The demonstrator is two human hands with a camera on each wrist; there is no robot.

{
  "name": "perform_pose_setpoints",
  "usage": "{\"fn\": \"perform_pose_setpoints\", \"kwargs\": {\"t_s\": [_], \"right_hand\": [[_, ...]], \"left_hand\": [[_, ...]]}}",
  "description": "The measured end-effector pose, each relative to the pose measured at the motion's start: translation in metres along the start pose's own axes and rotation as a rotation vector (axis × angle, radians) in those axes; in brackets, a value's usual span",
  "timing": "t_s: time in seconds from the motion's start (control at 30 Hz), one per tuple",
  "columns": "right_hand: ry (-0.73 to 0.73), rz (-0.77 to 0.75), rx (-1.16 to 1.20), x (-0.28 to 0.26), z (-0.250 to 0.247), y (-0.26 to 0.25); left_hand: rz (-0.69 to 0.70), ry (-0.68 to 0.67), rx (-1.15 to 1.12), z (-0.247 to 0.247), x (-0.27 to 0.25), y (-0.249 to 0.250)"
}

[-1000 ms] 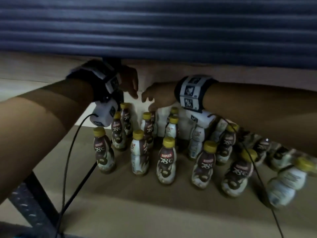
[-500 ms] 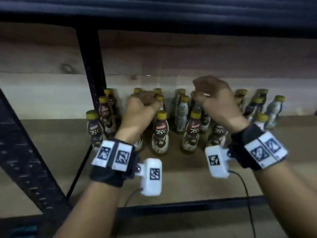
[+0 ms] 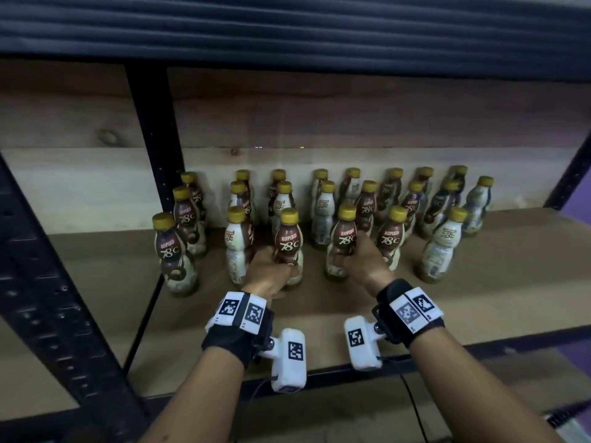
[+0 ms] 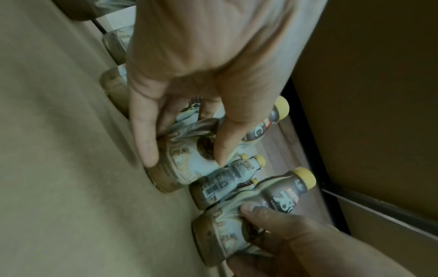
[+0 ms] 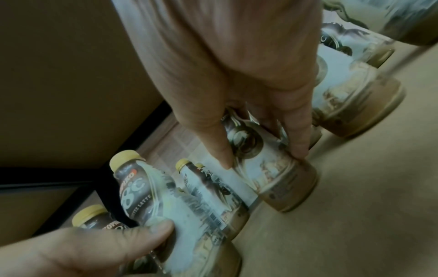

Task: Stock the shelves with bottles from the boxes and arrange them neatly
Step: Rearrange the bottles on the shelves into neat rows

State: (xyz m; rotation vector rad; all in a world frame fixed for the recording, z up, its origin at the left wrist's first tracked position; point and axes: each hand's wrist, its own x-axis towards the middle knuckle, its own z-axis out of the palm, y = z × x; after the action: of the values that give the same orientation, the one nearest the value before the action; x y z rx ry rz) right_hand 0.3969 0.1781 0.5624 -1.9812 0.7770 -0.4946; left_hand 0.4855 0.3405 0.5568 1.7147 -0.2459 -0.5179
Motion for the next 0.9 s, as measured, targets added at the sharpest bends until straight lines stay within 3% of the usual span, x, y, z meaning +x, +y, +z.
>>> {"fn": "perform_pose_setpoints", "kwargs": {"t_s": [0.47, 0.63, 0.67, 0.8, 0.9], "right_hand": [[-0.043, -0.096, -0.003, 0.015, -0.010, 0.003], [-0.133, -0.170, 0.082, 0.004, -0.023, 0.011], [-0.160, -0.186, 0.117, 0.000, -0.030, 0.013], [-0.234, -0.213, 0.157, -0.019, -0.071, 0.026], [-0.186, -0.225, 0.150, -0.024, -0.114, 0.042]], "left_hand": [[0.098, 0.179, 0.146, 0.010, 0.020, -0.011], [0.204, 0.425, 0.300, 0.011, -0.004, -0.009], [0.226, 0.417, 0.293, 0.015, -0.011, -0.006], [0.243, 0.177, 0.179, 0.051, -0.027, 0.010], [0.284, 0.049, 0.161, 0.088, -0.028, 0.018]]}}
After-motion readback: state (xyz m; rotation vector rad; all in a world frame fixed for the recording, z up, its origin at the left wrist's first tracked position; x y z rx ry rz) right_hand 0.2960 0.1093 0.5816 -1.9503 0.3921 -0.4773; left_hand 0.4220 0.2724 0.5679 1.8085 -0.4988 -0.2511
